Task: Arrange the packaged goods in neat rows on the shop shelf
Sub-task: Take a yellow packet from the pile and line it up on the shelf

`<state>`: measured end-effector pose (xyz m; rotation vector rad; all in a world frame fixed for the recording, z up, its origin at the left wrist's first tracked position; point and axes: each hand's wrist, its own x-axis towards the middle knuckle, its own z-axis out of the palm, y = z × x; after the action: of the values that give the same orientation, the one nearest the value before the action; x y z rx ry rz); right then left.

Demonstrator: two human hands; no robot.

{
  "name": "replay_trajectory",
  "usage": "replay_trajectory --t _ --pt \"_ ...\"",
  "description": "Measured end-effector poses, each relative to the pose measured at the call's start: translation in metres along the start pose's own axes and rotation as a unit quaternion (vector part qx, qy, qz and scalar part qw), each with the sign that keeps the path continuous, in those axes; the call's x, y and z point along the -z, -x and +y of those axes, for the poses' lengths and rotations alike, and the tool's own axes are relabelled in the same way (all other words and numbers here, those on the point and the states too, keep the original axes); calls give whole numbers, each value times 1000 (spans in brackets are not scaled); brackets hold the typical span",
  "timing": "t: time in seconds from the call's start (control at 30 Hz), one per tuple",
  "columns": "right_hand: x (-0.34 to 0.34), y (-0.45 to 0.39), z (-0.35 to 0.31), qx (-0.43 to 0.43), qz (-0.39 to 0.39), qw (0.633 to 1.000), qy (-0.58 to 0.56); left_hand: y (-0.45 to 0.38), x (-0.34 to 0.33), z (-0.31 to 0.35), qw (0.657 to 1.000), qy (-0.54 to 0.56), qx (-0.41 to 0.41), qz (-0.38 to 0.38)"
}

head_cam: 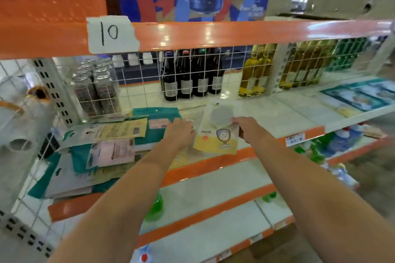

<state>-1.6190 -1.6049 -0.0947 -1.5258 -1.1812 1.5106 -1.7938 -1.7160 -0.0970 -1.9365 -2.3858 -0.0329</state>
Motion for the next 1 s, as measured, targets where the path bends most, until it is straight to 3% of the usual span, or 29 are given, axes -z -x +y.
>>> replay_trajectory --t 0.47,0.67,1.0 --pt "191 -61 -1 5 120 988 -97 -94 4 178 990 -40 -134 -14" --pt "268 -66 23 -2 141 987 -74 -114 -7 264 982 -15 -187 -15" --pt "367 -85 53 -52 290 945 -144 -154 -17 374 948 7 -319 -24"
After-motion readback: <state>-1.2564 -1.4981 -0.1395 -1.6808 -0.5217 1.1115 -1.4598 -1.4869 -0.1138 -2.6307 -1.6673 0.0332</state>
